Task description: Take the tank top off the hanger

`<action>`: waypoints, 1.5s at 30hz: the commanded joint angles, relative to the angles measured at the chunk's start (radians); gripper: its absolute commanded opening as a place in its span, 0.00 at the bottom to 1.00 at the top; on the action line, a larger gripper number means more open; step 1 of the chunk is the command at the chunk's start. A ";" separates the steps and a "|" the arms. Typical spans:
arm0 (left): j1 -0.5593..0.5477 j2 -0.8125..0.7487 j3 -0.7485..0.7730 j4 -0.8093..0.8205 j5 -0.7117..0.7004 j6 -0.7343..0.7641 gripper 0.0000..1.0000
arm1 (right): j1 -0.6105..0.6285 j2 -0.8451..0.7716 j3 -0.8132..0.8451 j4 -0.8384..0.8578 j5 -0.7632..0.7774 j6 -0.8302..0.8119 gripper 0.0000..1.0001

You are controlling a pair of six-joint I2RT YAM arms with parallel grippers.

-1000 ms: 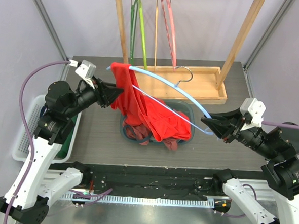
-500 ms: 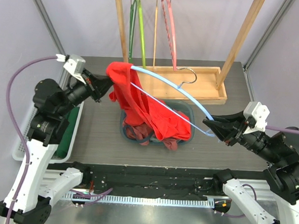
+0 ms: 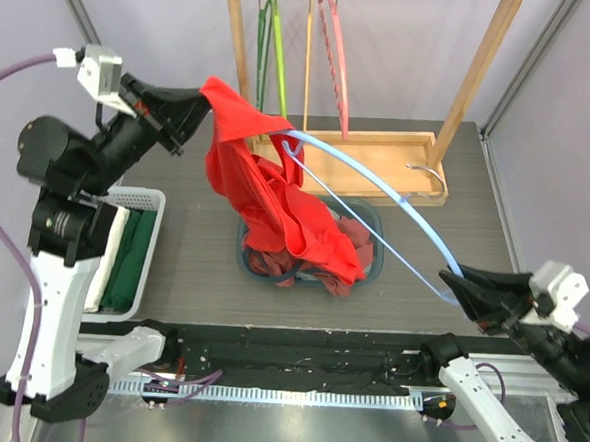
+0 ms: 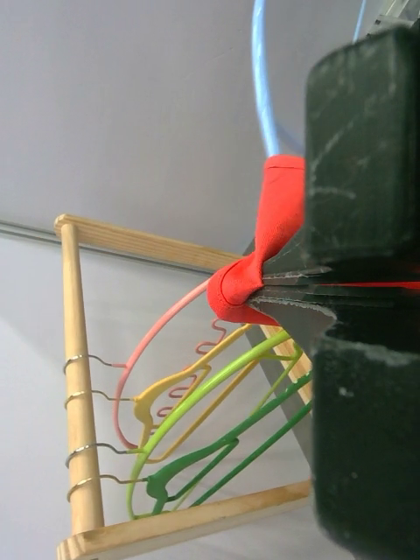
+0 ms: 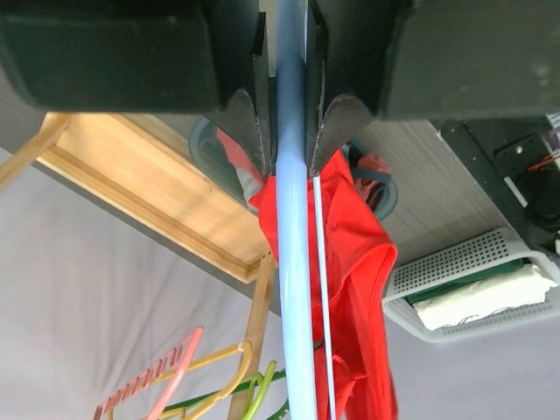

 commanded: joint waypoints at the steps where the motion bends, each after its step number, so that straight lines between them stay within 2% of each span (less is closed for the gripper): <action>1: 0.005 0.105 0.097 0.062 -0.005 -0.062 0.00 | 0.002 -0.067 0.128 -0.098 0.005 0.030 0.01; 7: -0.016 0.161 0.117 0.068 0.015 -0.091 0.00 | 0.002 -0.081 0.247 -0.164 0.033 0.047 0.01; 10: -0.064 0.179 0.121 0.066 0.070 -0.086 0.00 | 0.002 -0.044 0.271 -0.132 0.194 0.067 0.01; 11: -0.081 0.188 0.147 0.068 0.095 -0.082 0.00 | 0.002 -0.025 0.279 -0.121 0.293 0.071 0.01; 15: -0.168 0.234 0.265 0.048 0.162 -0.033 0.00 | 0.000 0.047 0.261 -0.084 0.499 0.094 0.01; 19: -0.253 0.286 0.418 0.007 0.182 0.068 0.00 | 0.002 0.108 0.236 -0.063 0.644 0.122 0.01; 23: -0.322 0.354 0.482 -0.036 0.153 0.122 0.00 | 0.002 0.127 0.205 -0.009 0.718 0.148 0.01; 27: -0.369 0.355 0.358 -0.075 0.112 0.156 0.00 | 0.002 0.143 0.179 0.023 0.730 0.153 0.01; 29: -0.388 0.348 0.240 -0.107 0.092 0.200 0.00 | 0.002 0.156 0.176 0.029 0.727 0.149 0.01; 34: -0.417 0.358 0.042 -0.217 -0.063 0.363 0.00 | 0.002 0.185 0.159 0.071 0.715 0.133 0.01; 42: -0.421 0.418 -0.101 -0.233 -0.170 0.506 0.00 | 0.002 0.196 0.101 0.134 0.693 0.105 0.01; 45: -0.451 0.414 -0.202 -0.240 -0.233 0.599 0.00 | 0.002 0.206 0.080 0.143 0.693 0.096 0.01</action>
